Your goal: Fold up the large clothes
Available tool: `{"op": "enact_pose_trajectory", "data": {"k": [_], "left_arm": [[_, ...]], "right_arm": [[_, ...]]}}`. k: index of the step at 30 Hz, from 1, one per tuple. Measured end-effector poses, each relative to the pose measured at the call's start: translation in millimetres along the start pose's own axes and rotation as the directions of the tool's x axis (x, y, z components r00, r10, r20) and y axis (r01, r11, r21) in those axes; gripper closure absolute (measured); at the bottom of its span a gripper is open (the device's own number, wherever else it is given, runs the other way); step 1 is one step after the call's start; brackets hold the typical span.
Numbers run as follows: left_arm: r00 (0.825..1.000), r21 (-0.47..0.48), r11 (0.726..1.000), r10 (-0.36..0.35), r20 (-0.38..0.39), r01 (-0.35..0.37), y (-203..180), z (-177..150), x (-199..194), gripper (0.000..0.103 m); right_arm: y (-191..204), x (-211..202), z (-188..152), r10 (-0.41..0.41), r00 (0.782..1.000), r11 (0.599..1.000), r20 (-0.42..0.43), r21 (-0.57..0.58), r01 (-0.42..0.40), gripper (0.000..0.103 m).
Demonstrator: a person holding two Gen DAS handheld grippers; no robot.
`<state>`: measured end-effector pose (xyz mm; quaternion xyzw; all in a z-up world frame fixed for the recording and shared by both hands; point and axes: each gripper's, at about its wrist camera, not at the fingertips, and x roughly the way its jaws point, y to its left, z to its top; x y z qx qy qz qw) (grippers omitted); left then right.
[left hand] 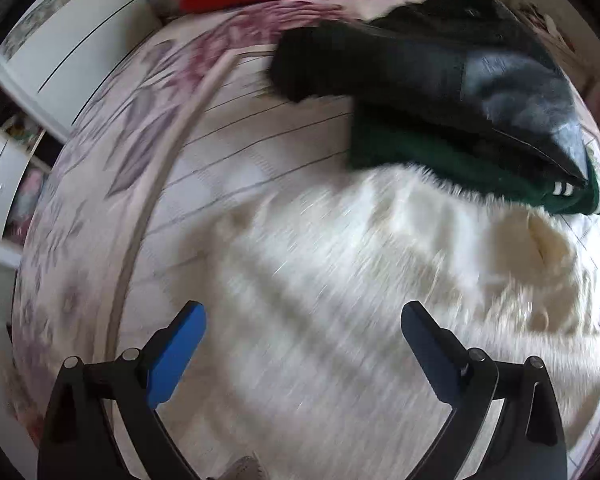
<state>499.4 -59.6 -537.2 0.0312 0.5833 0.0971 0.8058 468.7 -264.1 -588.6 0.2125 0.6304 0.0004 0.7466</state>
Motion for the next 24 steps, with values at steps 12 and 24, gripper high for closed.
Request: {"op": "enact_pose_trajectory", "data": {"k": [12,24], "left_arm": [[0.992,0.143,0.983,0.120,-0.040,-0.113,-33,34,83,0.003],[0.991,-0.011,0.992,0.129,0.027,-0.129,11,50,56,0.003]], "right_arm": [[63,158,74,0.009,0.977,1.000,-0.214,0.015,-0.006,0.078],[115,148,91,0.139,0.972,0.986,-0.190,-0.068,-0.154,0.103]]}}
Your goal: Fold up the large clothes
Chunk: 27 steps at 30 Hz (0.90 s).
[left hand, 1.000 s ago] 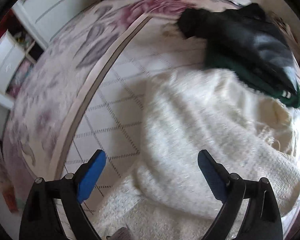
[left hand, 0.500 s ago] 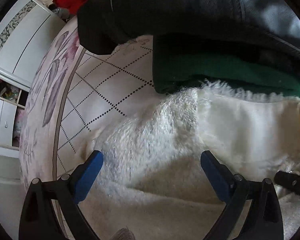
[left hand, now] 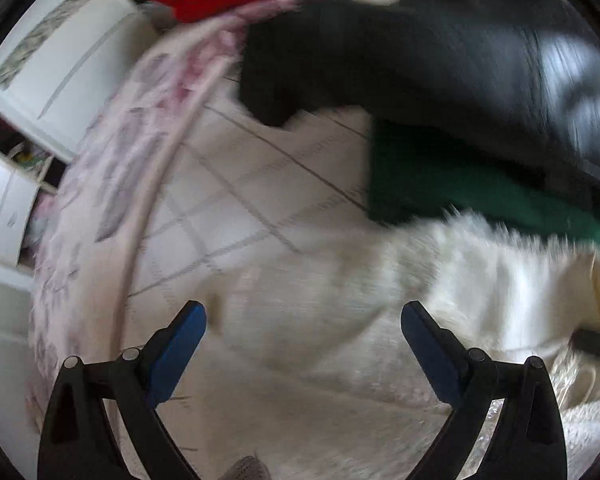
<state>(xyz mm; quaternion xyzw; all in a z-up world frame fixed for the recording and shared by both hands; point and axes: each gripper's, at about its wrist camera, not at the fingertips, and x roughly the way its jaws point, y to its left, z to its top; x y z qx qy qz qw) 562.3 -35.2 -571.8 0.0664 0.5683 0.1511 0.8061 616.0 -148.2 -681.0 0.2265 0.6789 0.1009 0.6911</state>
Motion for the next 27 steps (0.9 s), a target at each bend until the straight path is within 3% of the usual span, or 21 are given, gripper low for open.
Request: {"op": "enact_pose_trajectory", "data": {"k": [1,2,3,5,8,10,12,16,19,22,24,27], "left_arm": [[1.000,-0.020,0.999,0.027,0.012,-0.027,7,-1,-4,0.003],[0.999,-0.034,0.999,0.041,0.017,-0.041,12,-1,-5,0.003],[0.999,-0.044,0.998,0.046,0.014,-0.045,16,-3,-3,0.003],[0.998,-0.052,0.997,0.052,-0.022,-0.053,19,-5,7,0.003],[0.997,-0.044,0.998,0.044,-0.062,-0.047,18,-8,21,0.003],[0.998,-0.039,0.998,0.044,-0.053,-0.047,18,-8,21,0.003],[0.999,-0.042,0.998,0.035,-0.030,-0.036,23,-7,15,0.003],[0.999,-0.053,0.998,0.040,0.009,-0.040,29,-7,-1,0.003],[0.999,-0.049,0.998,0.044,0.009,-0.043,29,-2,-3,0.003],[0.999,-0.031,0.999,0.034,0.002,-0.034,24,-2,-6,0.003],[0.999,-0.015,0.999,0.031,0.017,-0.031,19,-4,-12,0.003],[0.999,0.019,1.000,0.025,0.024,-0.025,4,-8,-15,0.003]], "right_arm": [[1,6,-3,0.033,0.999,0.999,-0.036,-0.015,-0.034,0.102],[1,11,-6,0.062,0.996,0.998,-0.057,-0.020,-0.063,0.094],[2,17,-10,0.064,0.995,0.997,-0.083,-0.030,-0.067,0.071],[1,30,-17,0.073,0.991,0.996,-0.114,-0.046,-0.079,0.050],[4,65,-22,0.111,0.973,0.992,-0.204,-0.039,-0.121,0.051],[10,87,-25,0.101,0.973,0.990,-0.207,-0.077,-0.119,0.087],[22,96,-33,0.035,0.985,0.987,-0.168,-0.148,-0.060,0.090],[33,73,-44,-0.041,0.999,0.986,0.014,-0.163,0.043,0.091],[38,75,-41,-0.068,0.997,0.987,0.036,-0.140,0.073,0.091],[36,88,-29,-0.054,0.998,0.993,-0.024,-0.103,0.052,0.088],[30,80,-28,-0.012,0.997,0.998,-0.078,-0.063,0.007,0.073],[3,32,-39,-0.023,1.000,0.999,0.009,0.032,0.023,0.050]]}}
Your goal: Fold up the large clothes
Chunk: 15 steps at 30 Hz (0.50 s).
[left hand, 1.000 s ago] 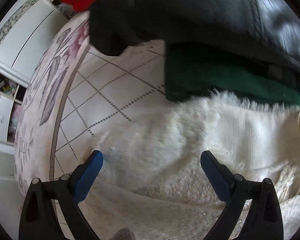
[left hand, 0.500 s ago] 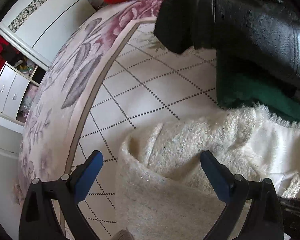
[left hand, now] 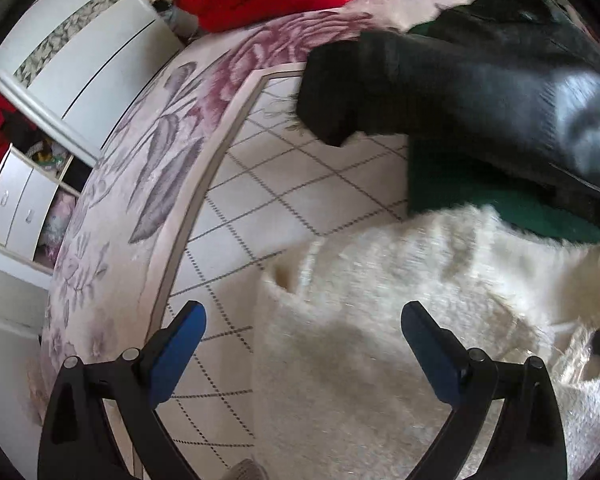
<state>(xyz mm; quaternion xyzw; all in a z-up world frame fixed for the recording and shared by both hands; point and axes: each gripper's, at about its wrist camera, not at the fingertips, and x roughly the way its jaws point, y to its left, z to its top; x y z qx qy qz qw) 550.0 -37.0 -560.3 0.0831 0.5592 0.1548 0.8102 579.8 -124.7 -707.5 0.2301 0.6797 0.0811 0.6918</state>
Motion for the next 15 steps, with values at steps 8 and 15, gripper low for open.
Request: {"op": "enact_pose_trajectory", "data": {"k": [8,15], "left_arm": [[0.998,0.108,0.994,0.021,-0.062,-0.014,-49,-9,38,0.003],[0.997,0.105,0.994,-0.019,-0.079,0.027,-49,-12,48,0.003]], "right_arm": [[-8,39,11,-0.112,0.991,0.994,-0.073,0.011,0.113,0.047],[9,60,-2,-0.277,0.960,0.960,0.039,-0.032,0.278,0.084]]}}
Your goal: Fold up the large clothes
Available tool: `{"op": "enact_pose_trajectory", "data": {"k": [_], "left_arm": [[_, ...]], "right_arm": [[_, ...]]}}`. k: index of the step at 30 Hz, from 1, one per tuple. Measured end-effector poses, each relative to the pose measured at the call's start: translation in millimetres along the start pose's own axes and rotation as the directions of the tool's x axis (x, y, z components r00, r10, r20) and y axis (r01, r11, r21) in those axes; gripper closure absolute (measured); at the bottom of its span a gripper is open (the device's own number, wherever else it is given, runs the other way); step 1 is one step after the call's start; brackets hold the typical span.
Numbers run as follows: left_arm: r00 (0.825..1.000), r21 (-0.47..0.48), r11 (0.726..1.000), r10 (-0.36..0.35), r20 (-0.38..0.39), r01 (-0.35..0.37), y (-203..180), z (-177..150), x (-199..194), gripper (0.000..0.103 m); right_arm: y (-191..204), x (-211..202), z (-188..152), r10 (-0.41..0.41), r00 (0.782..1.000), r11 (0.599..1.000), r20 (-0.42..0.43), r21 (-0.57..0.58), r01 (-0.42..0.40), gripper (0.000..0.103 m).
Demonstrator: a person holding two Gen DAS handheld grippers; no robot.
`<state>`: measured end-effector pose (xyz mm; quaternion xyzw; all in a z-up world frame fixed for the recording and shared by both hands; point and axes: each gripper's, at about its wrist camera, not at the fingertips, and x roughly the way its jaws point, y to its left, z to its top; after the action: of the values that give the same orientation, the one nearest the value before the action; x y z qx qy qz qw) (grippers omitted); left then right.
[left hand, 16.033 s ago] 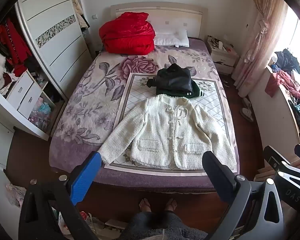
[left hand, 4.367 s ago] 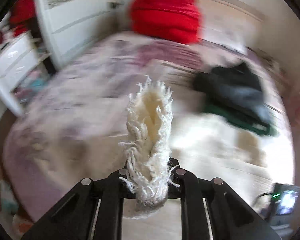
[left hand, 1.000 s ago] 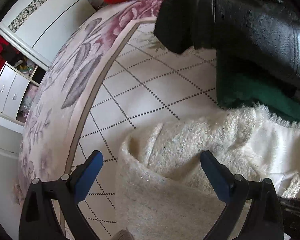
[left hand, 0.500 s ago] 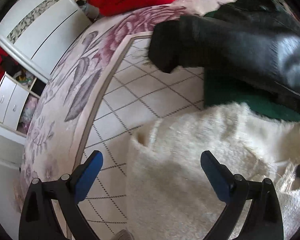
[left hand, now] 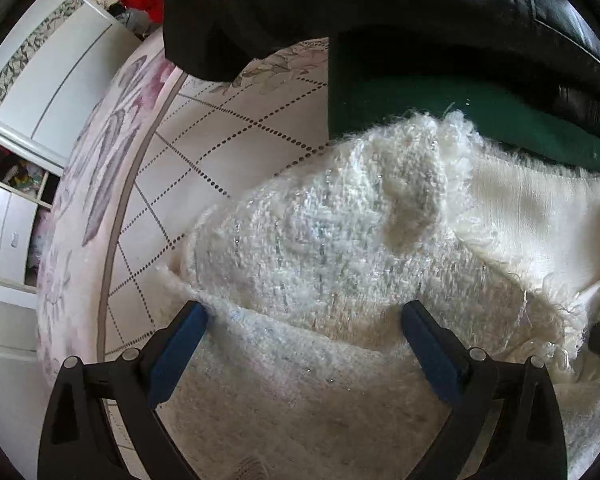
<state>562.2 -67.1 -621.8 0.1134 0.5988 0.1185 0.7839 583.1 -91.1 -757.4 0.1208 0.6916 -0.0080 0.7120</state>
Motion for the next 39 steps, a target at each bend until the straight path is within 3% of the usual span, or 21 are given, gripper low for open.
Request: {"op": "enact_pose_trajectory", "data": {"k": [5,9,10,12,15,18,21,24,28,32,34,35,39], "left_arm": [[1.000,-0.004,1.000,-0.014,-0.005,0.014,5,3,3,0.002],[0.999,-0.013,1.000,-0.027,-0.018,0.027,10,5,1,0.001],[0.999,-0.024,0.999,-0.039,-0.014,0.038,15,6,-3,0.001],[0.998,-0.058,0.996,-0.066,0.011,0.066,25,8,-18,0.001],[0.992,-0.104,0.988,-0.107,0.070,0.114,35,4,-57,0.001],[0.983,-0.117,0.980,-0.153,0.098,0.164,28,-11,-93,0.001],[0.982,-0.076,0.981,-0.172,0.083,0.178,0,-31,-109,0.001],[0.982,-0.018,0.982,-0.189,0.027,0.189,-40,-51,-108,0.001],[0.987,0.080,0.984,-0.159,-0.012,0.160,-87,-73,-93,0.001],[0.994,0.153,0.983,-0.102,-0.027,0.105,-112,-82,-72,0.001],[0.993,0.141,0.983,-0.111,-0.030,0.114,-113,-80,-66,0.000],[0.993,0.132,0.984,-0.117,-0.034,0.121,-111,-79,-65,0.000],[0.993,0.121,0.985,-0.116,-0.039,0.119,-110,-78,-64,0.000]], "right_arm": [[-12,-30,-7,0.058,0.991,0.995,0.117,0.073,-0.067,0.085],[-9,4,5,0.102,0.994,0.994,-0.038,0.044,-0.100,0.081],[-13,5,7,0.135,0.989,0.990,-0.057,0.038,-0.133,0.077],[-35,-12,12,0.237,0.966,0.971,-0.104,0.049,-0.233,0.048],[-73,-60,-3,0.335,0.942,0.940,-0.033,0.076,-0.332,0.041],[-125,-110,-34,0.268,0.960,0.955,0.086,0.106,-0.276,0.030],[-181,-133,-72,0.110,0.990,0.979,0.094,0.159,-0.124,0.030],[-250,-123,-116,-0.074,0.997,0.984,-0.028,0.158,0.078,0.030],[-264,-69,-150,-0.179,0.962,0.984,-0.206,-0.043,0.174,0.030],[-257,-31,-149,-0.175,0.969,0.975,-0.175,-0.164,0.146,0.030],[-250,-24,-138,-0.195,0.979,0.958,-0.064,-0.227,0.176,0.040],[-254,-23,-133,-0.188,0.981,0.961,-0.045,-0.215,0.175,0.041],[-293,-38,-126,-0.008,0.994,0.999,-0.106,-0.035,0.004,0.040]]}}
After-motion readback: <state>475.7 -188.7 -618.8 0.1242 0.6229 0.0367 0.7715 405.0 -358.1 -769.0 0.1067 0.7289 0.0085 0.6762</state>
